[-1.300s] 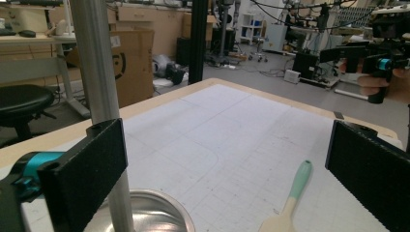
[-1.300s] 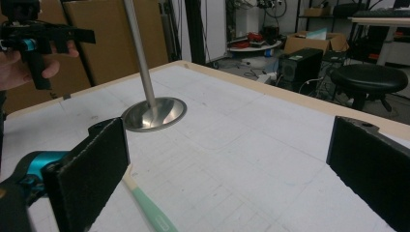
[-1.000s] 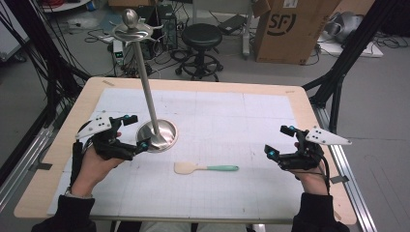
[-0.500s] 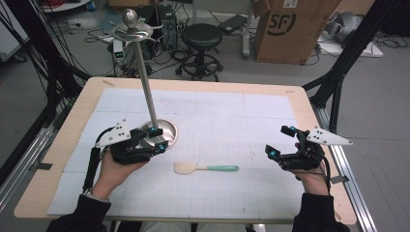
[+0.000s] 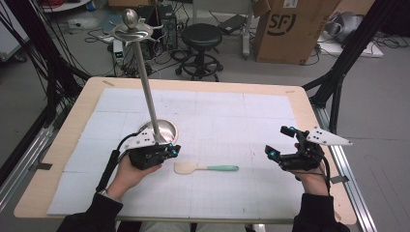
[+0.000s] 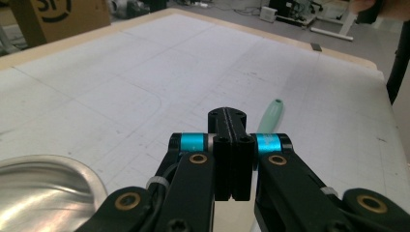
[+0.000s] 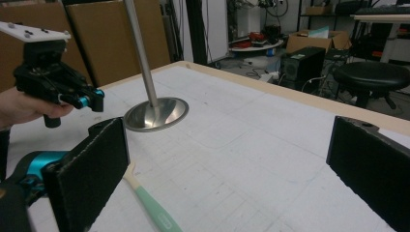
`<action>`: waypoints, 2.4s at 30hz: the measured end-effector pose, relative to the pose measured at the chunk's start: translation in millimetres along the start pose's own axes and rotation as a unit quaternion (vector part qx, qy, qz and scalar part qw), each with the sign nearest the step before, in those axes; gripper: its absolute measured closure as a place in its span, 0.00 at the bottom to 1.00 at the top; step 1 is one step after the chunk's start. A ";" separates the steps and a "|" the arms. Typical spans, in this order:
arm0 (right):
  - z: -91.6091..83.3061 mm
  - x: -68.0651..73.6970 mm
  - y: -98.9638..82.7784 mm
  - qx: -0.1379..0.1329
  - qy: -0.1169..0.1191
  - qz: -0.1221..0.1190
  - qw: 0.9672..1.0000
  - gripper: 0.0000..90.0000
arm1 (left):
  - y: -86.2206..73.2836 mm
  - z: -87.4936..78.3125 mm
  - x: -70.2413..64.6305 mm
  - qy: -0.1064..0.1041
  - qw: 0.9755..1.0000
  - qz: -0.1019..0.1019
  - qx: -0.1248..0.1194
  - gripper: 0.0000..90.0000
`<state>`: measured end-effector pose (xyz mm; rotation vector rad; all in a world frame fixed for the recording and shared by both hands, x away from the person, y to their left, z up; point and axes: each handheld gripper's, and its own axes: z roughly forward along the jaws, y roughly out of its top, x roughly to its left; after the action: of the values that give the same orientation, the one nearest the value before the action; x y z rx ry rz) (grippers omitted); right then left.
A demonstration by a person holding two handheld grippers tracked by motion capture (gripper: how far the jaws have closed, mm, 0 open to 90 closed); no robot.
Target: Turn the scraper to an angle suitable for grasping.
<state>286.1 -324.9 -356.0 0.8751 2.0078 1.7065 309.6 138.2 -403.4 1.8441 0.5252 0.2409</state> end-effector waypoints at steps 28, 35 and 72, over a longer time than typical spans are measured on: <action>0.8 -2.3 -0.7 -0.004 0.006 0.005 1.000 0.00 | -9.9 91.2 -13.9 -0.010 0.986 0.013 0.164 1.00; 0.7 -3.7 -1.7 -0.003 0.005 0.006 1.000 0.00 | -12.8 95.2 -15.1 -0.007 0.984 0.030 0.178 1.00; 6.1 -4.4 -6.3 0.007 0.006 0.009 1.000 0.00 | -11.6 74.1 -48.2 -0.056 0.964 0.077 0.247 1.00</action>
<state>291.8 -323.7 -363.9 0.8932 2.0271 1.7133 295.3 55.9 -434.5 2.3748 0.3836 0.1108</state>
